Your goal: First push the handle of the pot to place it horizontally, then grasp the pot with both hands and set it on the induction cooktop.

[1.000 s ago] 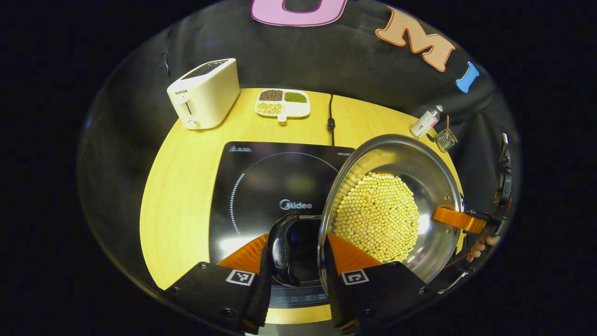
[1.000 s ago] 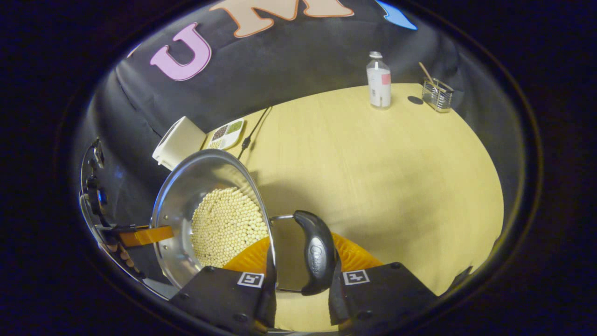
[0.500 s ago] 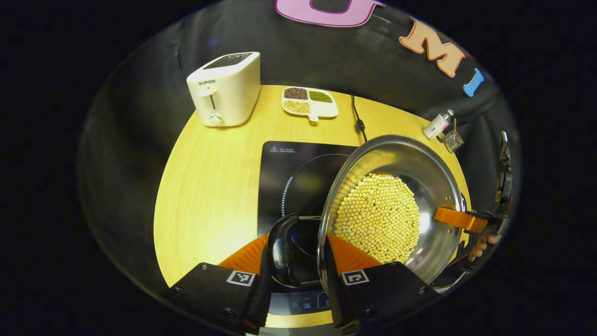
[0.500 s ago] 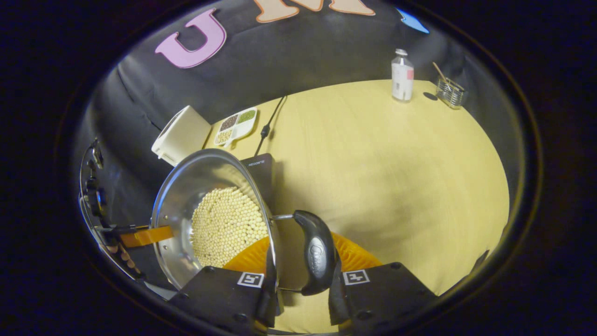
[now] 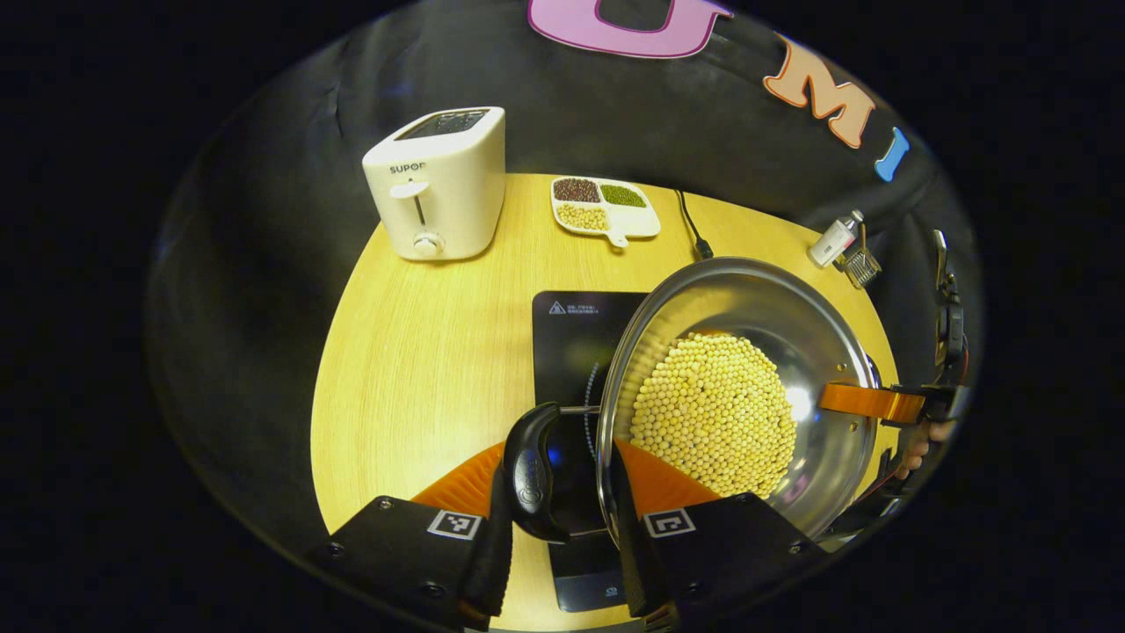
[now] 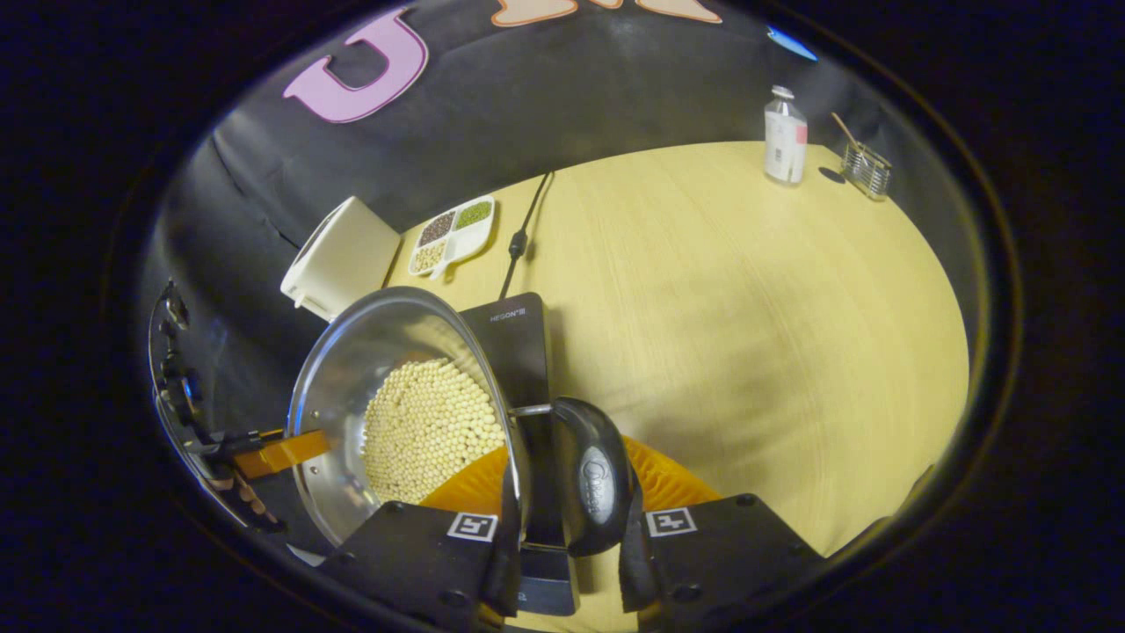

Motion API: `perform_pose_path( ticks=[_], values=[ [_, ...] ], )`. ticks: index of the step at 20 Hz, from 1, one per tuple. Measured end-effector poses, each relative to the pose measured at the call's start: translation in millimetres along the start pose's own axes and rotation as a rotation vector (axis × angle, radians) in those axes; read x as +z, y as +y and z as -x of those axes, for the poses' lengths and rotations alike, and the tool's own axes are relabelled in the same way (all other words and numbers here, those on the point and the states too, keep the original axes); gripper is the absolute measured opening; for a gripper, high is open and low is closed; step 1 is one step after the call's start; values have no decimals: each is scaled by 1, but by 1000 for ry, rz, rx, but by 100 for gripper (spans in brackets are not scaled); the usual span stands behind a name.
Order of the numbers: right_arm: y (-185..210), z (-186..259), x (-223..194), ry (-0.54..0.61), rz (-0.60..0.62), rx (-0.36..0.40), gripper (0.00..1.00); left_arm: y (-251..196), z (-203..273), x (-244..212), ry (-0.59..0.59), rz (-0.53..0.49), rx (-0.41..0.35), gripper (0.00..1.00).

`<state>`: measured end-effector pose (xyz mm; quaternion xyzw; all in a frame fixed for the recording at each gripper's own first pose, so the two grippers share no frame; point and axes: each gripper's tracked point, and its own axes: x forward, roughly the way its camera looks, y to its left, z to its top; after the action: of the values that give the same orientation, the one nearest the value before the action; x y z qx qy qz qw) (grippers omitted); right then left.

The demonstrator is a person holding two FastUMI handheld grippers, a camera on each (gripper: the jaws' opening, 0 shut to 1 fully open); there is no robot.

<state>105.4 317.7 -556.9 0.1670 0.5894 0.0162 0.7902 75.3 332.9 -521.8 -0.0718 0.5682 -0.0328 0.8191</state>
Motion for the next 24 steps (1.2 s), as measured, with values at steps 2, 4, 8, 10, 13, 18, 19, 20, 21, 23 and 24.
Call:
perform_pose_path(
  ticks=[2, 4, 8, 10, 13, 18, 19, 20, 21, 23, 24],
  values=[
    [5, -5, 1, 2, -5, 4, 46, 5, -3, 6, -16, -9, 6, 52],
    [8, -9, 4, 4, -13, 14, 39, 6, -4, 9, -27, -13, 16, 52],
    [12, -12, 3, 15, -12, 20, 39, 8, -5, 7, -41, -11, 36, 57],
    [14, -9, 5, -3, 0, 36, 43, 11, -4, 8, -77, -65, 86, 64],
    [18, 3, 20, -78, -7, 64, 54, 14, 2, 2, -116, -98, 157, 78],
    [8, 23, 33, -140, -4, 61, 88, 21, 24, 7, -226, -47, 220, 89],
    [7, 30, 36, -164, 2, 65, 93, 22, 30, 8, -246, -41, 228, 89],
    [8, 39, 36, -180, 9, 77, 100, 22, 39, 13, -286, -37, 237, 90],
    [8, 48, 36, -193, 21, 87, 93, 22, 47, 20, -338, -35, 240, 90],
    [-4, 63, 36, -216, 47, 72, 100, 22, 51, 12, -335, -36, 247, 89],
    [-9, 69, 33, -212, 52, 65, 92, 24, 50, 10, -324, -33, 248, 90]
  ],
)
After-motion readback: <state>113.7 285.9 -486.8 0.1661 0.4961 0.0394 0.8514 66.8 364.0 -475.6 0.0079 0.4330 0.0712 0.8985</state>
